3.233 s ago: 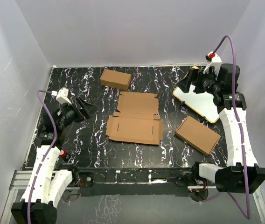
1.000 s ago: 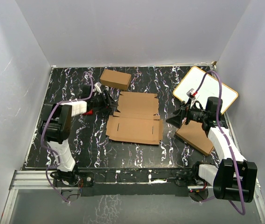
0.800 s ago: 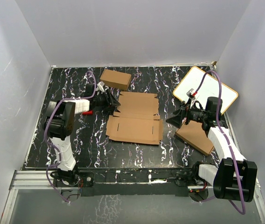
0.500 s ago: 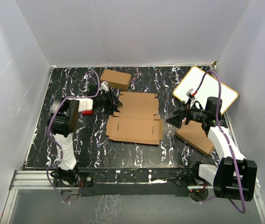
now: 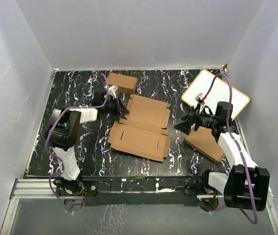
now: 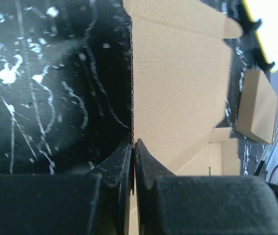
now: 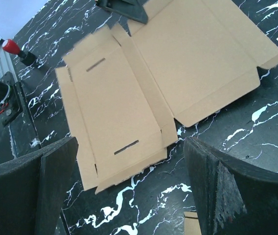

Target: Fold the paper box

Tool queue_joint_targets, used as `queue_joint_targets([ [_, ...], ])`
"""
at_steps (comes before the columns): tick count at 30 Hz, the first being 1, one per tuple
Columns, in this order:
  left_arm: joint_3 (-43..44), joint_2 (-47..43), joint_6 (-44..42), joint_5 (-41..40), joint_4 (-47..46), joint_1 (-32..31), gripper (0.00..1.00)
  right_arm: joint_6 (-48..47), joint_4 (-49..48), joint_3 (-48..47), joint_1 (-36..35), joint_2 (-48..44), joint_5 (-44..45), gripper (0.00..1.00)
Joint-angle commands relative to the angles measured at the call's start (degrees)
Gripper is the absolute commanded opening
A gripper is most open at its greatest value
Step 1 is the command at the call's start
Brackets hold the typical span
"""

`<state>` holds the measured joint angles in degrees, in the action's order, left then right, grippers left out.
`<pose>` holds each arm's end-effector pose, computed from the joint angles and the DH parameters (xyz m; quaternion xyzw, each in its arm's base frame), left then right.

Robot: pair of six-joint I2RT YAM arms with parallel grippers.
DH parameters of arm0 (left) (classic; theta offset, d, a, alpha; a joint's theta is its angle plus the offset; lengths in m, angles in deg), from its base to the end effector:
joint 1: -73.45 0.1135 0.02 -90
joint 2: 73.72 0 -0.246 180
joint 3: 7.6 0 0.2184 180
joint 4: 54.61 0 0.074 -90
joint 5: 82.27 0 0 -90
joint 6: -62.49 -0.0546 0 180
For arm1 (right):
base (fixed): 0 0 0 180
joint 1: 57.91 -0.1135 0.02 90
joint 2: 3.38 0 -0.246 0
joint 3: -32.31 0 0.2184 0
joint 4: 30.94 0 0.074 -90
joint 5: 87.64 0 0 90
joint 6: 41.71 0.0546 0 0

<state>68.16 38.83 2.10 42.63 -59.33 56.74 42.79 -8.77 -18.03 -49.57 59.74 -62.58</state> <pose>0.3644 -0.1420 0.1468 0.0505 0.8457 -0.4229 0.3216 0.2064 0.0197 0.2290 -0.2295 0.7541 0.4256 0.4444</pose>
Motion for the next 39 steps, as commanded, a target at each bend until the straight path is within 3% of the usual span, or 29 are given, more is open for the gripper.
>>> queue_joint_targets([
  [1,-4.25,-13.17,-6.06,-0.19,-6.67,-0.27,0.00,-1.42,-3.61,-1.86,0.20,-0.55,-3.07,0.98],
  [12,-22.54,-33.30,4.80,-2.96,-26.58,-0.33,0.00,-1.31,-5.81,-0.42,0.28,-3.03,-6.73,0.98],
  [21,-30.97,-47.13,13.47,-7.09,-34.23,-0.69,0.00,0.63,-7.72,0.58,0.27,-2.50,-7.10,0.98],
  [32,-34.47,-51.76,23.20,-8.40,-41.49,-1.04,0.00,5.28,-14.81,4.26,-0.08,-2.03,-2.42,1.00],
  [39,-35.40,-52.09,26.56,-7.74,-43.80,-1.86,0.00,4.35,-18.04,4.79,-5.03,-0.42,2.37,0.99],
])
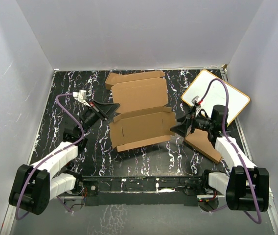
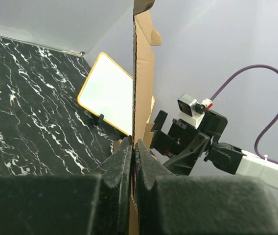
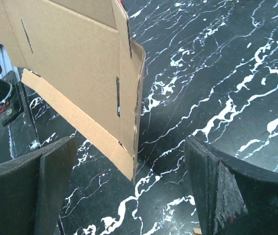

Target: Fold the paper box

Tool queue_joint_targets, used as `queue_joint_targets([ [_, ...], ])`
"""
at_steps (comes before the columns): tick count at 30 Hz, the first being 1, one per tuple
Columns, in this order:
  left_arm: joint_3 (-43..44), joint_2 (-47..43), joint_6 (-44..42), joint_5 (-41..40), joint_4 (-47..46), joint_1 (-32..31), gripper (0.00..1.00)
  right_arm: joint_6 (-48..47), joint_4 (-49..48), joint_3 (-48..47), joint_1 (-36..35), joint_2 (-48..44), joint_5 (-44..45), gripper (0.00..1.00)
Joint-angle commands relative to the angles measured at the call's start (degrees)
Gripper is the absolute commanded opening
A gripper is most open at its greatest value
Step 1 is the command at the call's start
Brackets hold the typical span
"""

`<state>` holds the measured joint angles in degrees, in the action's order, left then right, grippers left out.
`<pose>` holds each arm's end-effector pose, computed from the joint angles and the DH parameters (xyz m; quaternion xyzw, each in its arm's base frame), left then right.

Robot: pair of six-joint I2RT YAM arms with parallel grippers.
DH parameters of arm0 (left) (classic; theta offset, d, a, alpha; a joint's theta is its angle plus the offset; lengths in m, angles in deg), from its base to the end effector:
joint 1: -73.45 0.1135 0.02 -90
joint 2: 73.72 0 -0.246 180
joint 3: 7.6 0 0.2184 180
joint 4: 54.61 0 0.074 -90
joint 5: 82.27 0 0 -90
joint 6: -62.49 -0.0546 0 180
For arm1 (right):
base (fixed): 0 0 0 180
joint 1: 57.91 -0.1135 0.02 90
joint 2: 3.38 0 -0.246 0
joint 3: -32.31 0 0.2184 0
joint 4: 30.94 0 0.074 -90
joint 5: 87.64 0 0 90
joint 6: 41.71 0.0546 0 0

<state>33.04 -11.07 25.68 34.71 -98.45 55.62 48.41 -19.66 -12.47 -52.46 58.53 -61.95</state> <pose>0.2050 -0.0920 0.2958 0.0186 0.5779 -0.5742 0.5796 0.2026 0.0301 0.2197 -0.2368 0.7396 0.4365 0.4542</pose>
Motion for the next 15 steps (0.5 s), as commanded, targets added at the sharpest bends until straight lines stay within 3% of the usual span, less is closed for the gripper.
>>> queue_joint_targets([
  [1,-0.28,-2.38,3.12,0.18,-4.60,-0.94,0.00,-1.26,-7.55,-1.05,-2.31,1.12,1.43,0.99],
  [4,-0.19,-2.84,3.02,-0.07,-4.08,-1.63,0.00,-0.61,-9.28,-1.31,-2.60,2.43,0.44,1.00],
  [6,-0.04,-3.06,3.05,-0.24,-3.97,-2.11,0.00,-0.03,-10.24,-1.50,-2.87,3.61,-0.43,0.95],
  [12,0.45,-2.25,3.68,-0.62,-5.03,-3.13,0.00,1.12,-10.70,-2.06,-3.82,5.01,-5.27,0.74],
  [15,0.61,-1.80,3.95,-0.57,-5.80,-3.43,0.00,2.06,-12.11,-1.58,-3.87,4.06,-7.38,0.52],
])
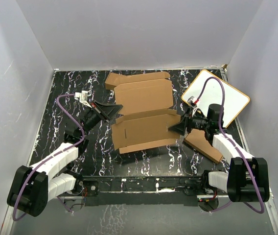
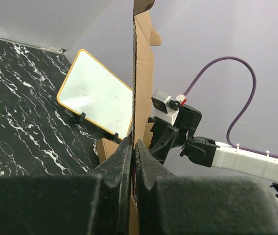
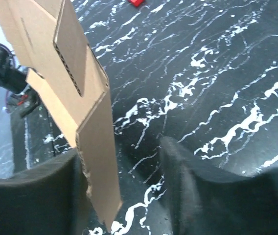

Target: Fold the paper box

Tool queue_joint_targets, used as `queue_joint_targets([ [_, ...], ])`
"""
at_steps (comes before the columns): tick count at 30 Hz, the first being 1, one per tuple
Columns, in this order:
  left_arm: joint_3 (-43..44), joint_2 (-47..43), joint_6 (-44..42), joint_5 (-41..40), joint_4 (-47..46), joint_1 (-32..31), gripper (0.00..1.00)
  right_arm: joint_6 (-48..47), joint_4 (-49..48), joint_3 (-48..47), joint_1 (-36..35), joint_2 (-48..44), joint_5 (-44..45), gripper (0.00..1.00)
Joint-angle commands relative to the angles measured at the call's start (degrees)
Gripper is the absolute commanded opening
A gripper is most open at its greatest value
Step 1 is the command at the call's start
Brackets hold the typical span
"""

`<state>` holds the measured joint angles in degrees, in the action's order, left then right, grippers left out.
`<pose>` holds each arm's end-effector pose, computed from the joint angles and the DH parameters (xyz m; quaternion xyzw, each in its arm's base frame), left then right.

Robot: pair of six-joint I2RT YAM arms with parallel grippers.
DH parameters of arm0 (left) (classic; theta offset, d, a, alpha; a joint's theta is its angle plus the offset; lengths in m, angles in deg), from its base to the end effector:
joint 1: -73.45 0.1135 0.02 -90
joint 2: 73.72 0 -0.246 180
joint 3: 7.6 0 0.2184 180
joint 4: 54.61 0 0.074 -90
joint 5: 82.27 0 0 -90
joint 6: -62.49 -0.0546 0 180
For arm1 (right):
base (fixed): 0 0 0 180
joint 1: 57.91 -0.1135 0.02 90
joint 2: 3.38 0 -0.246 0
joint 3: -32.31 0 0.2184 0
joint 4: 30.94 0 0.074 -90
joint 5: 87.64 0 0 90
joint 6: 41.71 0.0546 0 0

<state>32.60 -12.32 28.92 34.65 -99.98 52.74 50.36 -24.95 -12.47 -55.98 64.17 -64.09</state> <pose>0.1950 -0.1001 0.3007 0.0239 0.5629 -0.6079 0.5595 0.2130 0.0429 0.2102 -0.2538 0.7292 0.4720 0.4255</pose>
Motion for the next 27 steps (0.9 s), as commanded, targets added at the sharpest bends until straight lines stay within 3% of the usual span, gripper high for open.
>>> queue_joint_targets([
  [1,1.18,-0.51,0.64,-0.47,-4.18,-0.63,0.00,0.33,-7.21,-1.57,-0.35,-1.81,-5.74,0.43],
  [5,1.37,-0.79,-0.32,-0.46,-2.79,-0.74,0.00,0.57,-7.47,-2.04,-0.35,-2.11,-9.36,0.16],
  [7,1.48,-1.29,-1.32,-0.56,-1.35,-0.78,0.00,0.37,-7.18,-2.45,-0.35,-2.49,-10.95,0.10],
  [10,2.03,-2.91,-3.17,-0.49,2.48,-0.74,0.02,-2.20,-3.82,-3.64,-0.07,-3.30,-12.78,0.08],
  [13,4.03,-6.08,-7.53,-0.53,10.56,-0.65,0.21,-8.19,3.23,-6.08,0.73,-3.84,-14.81,0.08],
  [16,7.78,-9.73,-13.78,-1.19,23.38,-0.52,0.58,-11.80,7.27,-7.31,1.30,-4.75,-17.26,0.08],
  [19,13.03,-11.06,-19.50,1.48,34.65,0.00,0.81,-16.10,11.28,-8.15,1.40,-5.84,-19.84,0.08],
  [21,18.08,-9.93,-22.17,6.55,39.75,1.10,0.88,-21.52,16.90,-9.73,1.33,-6.24,-20.10,0.08],
  [27,29.07,-3.41,-23.75,23.94,47.03,7.09,0.92,-27.21,23.60,-11.25,1.41,-6.79,-20.57,0.08],
])
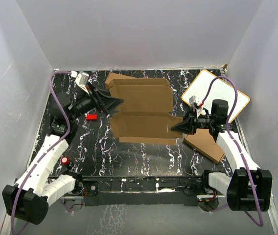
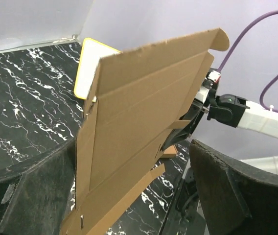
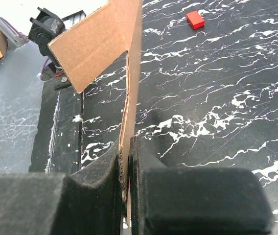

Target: Fold the paper box

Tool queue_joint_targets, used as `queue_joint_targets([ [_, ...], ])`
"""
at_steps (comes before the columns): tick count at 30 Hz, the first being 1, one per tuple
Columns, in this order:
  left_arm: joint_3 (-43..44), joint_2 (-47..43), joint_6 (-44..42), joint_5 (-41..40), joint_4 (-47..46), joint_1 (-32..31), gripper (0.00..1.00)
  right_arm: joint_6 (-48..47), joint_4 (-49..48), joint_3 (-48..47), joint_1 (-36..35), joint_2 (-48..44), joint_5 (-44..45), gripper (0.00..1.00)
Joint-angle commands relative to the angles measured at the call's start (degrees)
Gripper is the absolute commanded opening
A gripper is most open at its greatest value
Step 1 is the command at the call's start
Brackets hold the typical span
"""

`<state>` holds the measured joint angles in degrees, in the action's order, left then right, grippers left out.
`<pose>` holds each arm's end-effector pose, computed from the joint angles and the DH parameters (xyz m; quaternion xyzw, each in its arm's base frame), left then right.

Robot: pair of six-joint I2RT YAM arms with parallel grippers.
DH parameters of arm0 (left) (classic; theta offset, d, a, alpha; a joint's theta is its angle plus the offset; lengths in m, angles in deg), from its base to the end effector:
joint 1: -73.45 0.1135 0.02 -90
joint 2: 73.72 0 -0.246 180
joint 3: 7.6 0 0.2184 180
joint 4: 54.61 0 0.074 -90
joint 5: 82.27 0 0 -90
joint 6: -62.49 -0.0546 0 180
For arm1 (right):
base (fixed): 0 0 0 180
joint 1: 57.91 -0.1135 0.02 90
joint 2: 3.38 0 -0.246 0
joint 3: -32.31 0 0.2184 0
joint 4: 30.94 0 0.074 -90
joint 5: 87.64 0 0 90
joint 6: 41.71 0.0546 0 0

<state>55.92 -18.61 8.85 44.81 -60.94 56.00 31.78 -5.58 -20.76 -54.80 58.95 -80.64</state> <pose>0.1895 -0.0941 0.3771 0.1533 0.6124 -0.5129 0.5817 0.1904 0.0439 0.2504 -0.3832 0.6227 0.5189 0.4429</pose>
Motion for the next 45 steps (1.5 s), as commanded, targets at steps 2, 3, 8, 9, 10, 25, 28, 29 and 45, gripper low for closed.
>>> queue_joint_targets([
  [2,6.36,4.97,-0.71,20.74,3.27,7.24,0.92,-9.85,5.37,-3.19,0.23,-1.85,-4.30,0.08],
  [3,6.08,6.42,3.55,23.91,-0.69,8.91,0.92,-10.19,5.77,-3.21,0.18,-2.01,-4.31,0.08],
  [8,6.16,10.98,14.10,33.40,-16.06,11.47,0.89,-10.39,6.06,-3.22,0.24,-2.31,-4.14,0.08],
  [9,6.64,11.45,13.46,33.71,-15.77,11.48,0.88,-10.34,6.06,-3.22,0.29,-2.31,-4.19,0.08],
  [10,7.19,11.79,12.75,33.95,-15.22,11.50,0.88,-10.45,6.06,-3.17,0.20,-2.37,-4.23,0.08],
  [25,14.43,16.30,-17.02,26.55,8.14,14.30,0.85,-10.62,6.32,-2.87,0.29,-2.66,-6.70,0.08],
  [28,13.75,16.93,-15.85,27.62,1.35,14.38,0.93,-10.71,6.45,-2.87,0.31,-2.81,-7.11,0.08],
  [29,14.77,17.71,-15.76,27.99,0.95,14.40,0.96,-10.81,6.61,-2.93,0.31,-2.88,-7.19,0.08],
  [45,23.74,42.46,29.58,42.07,-53.55,11.21,0.91,-8.83,4.42,-1.78,-0.19,-2.97,-10.14,0.08],
])
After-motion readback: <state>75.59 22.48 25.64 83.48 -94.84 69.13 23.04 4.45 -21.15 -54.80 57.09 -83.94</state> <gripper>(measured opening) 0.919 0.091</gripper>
